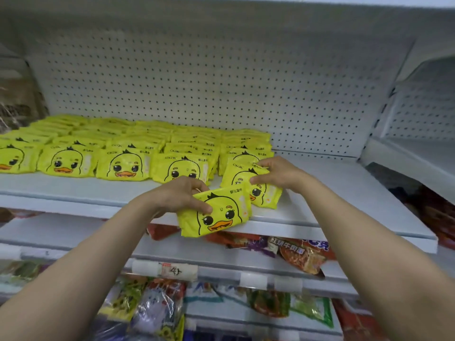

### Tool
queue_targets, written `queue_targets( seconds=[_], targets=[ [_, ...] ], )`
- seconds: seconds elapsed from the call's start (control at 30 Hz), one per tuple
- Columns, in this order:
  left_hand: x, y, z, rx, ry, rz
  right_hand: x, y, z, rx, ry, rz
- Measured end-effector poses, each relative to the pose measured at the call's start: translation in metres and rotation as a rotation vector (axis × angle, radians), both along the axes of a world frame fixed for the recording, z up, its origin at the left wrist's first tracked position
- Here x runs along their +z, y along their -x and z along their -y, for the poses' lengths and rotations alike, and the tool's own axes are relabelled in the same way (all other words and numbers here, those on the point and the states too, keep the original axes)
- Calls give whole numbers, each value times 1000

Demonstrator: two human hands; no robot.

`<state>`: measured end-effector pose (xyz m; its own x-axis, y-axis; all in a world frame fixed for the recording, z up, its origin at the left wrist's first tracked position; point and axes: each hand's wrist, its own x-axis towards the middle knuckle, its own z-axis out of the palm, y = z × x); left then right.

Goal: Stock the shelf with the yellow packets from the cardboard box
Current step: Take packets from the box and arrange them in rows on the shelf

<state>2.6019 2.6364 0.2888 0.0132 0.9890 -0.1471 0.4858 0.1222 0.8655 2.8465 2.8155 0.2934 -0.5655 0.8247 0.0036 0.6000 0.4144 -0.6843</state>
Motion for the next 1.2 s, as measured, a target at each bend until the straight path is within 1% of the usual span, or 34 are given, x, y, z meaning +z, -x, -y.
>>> queue_targets(
  seconds=[0.13,0.27,0.47,0.57,0.6,0.63,0.7,0.73,0.77,0.8,0.83,0.9,0.97,1.03,1.1,1.17,1.2],
  targets=[
    [2,11,-12,9,12,-19,11,24,-16,6,-142,125],
    [7,16,-18,-3,-9,-35,22,38,-24,-56,-369,302],
    [14,16,-26,-9,-29,-12,17,44,-26,-139,-535,346],
    [15,14,-34,-26,-45,-25,11,42,-23,-130,-620,377],
    [16,13,-37,-38,-51,-30,10,41,-18,-130,-638,339],
    [17,12,-40,-50,-61,-35,12,41,-12,-138,-619,242],
    [19,11,-47,-53,-93,-52,22,42,7,-109,-447,-30],
    [21,9,-50,-48,-110,-57,28,42,16,-51,-323,-110],
    [23,7,-52,-42,-123,-58,34,40,24,22,-212,-124],
    [24,5,-55,-35,-135,-55,38,39,32,91,-139,-75],
    [26,2,-58,-29,-148,-47,41,38,38,145,-113,6],
    [29,-3,-63,-3,-170,-18,39,38,44,167,-214,183],
    [28,-9,-67,23,-218,-29,33,39,44,130,-313,235],
    [21,-11,-72,86,-327,-126,27,38,40,102,-330,249],
    [9,-6,-74,193,-472,-241,22,32,32,56,-314,269],
    [-6,3,-77,270,-586,-391,18,25,24,4,-316,283],
    [-15,8,-79,297,-600,-483,17,23,21,-19,-324,290]
  ],
)
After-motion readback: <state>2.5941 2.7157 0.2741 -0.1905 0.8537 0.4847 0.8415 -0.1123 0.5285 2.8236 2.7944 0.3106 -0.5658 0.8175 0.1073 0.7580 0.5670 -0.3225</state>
